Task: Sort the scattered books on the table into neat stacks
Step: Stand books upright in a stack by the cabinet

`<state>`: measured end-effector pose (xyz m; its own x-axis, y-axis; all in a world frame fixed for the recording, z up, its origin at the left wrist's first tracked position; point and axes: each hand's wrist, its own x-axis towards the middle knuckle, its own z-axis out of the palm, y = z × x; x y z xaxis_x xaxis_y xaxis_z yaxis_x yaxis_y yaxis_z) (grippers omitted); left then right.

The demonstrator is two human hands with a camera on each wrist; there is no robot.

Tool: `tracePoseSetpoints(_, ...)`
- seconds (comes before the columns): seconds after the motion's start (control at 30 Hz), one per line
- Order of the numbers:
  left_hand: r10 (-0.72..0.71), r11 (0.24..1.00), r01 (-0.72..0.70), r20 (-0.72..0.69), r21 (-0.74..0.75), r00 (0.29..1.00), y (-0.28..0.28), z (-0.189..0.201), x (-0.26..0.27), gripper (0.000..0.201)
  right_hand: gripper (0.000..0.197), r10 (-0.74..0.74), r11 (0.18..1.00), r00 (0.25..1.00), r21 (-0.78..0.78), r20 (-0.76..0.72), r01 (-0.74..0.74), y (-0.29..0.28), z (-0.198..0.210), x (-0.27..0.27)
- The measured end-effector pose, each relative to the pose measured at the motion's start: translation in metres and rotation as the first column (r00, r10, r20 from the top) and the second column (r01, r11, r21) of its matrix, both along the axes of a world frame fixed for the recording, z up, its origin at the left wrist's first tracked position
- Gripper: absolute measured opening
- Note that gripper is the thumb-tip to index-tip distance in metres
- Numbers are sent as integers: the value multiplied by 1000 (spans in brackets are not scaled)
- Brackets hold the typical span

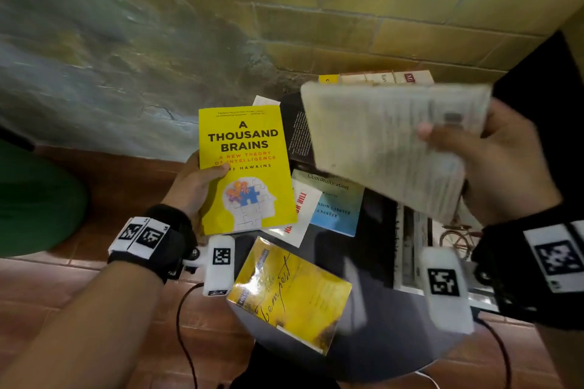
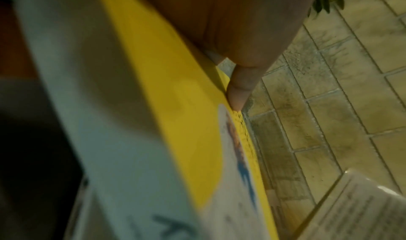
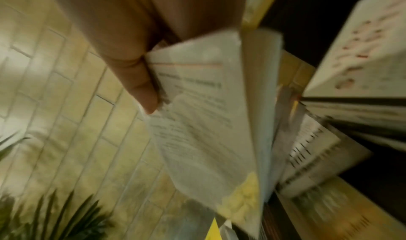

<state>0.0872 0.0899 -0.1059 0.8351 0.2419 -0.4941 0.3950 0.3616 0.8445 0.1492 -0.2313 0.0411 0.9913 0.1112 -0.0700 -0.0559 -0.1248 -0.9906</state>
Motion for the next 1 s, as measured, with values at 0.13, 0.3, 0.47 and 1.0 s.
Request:
tracePoseSetpoints(0.13,-67,998,67,22,-18,998,-22,0,9,53,30,-41,999,972,-19,231,47,5,12,7)
tracePoseSetpoints(0.3,-102,994,102,-9,-45,995,-49,-4,13,53,43,107,988,910,-143,400,-53,20,-7,0)
tracePoseSetpoints(0.47,-84,993,75,-90,-95,992,-57,0,11,40,56,510,831,665,-513,546,-217,39,-41,-16)
tracePoseSetpoints(1.0,-143,981,139,17,137,990,-54,-16,18,42,59,879,398,418,-838,231,-373,61,-151,-34)
